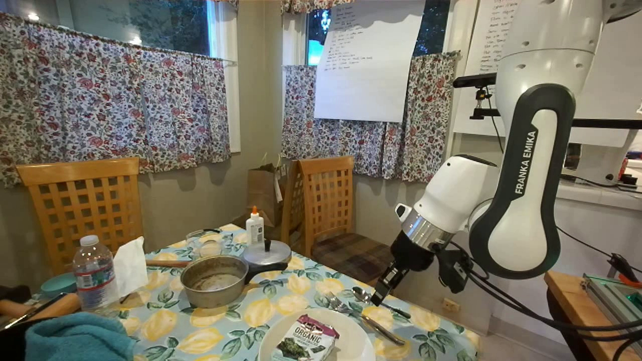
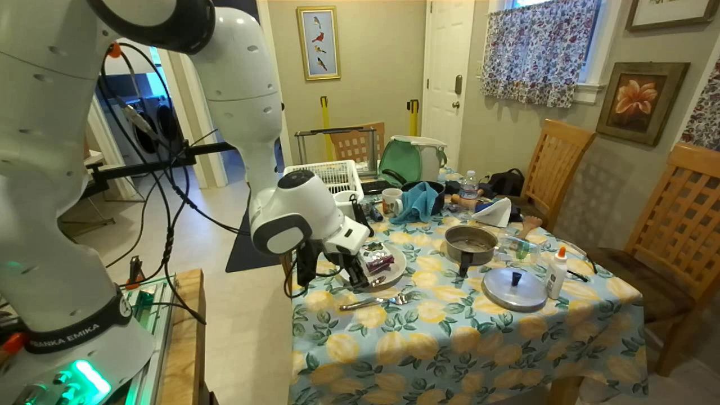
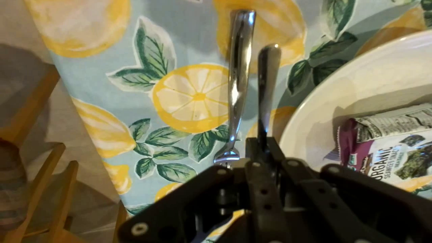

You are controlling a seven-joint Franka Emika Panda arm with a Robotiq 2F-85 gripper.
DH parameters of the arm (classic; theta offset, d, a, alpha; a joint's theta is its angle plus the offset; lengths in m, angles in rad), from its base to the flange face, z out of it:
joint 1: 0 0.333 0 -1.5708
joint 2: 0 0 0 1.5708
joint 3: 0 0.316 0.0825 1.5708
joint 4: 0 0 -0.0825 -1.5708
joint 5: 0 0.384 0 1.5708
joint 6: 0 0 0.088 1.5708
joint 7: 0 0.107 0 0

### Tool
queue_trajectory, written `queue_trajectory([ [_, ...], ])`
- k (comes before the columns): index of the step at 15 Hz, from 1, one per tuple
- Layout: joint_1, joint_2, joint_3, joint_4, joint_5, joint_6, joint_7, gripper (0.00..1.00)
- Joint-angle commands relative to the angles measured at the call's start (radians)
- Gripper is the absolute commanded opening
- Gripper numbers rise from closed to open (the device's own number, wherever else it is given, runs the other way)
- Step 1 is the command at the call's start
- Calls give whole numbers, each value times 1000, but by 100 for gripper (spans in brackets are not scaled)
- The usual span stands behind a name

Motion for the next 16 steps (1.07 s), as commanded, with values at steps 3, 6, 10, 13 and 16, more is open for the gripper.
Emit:
queue_trajectory([
  [3, -107, 13, 42, 7, -104, -12, -5, 2],
  [6, -157, 37, 61, 11, -139, -10, 0, 2],
  [10, -195, 65, 70, 18, -152, -13, 0, 2],
  [13, -218, 93, 75, 34, -151, -16, 4, 2],
  [16, -208, 115, 68, 66, -137, -48, -1, 2],
])
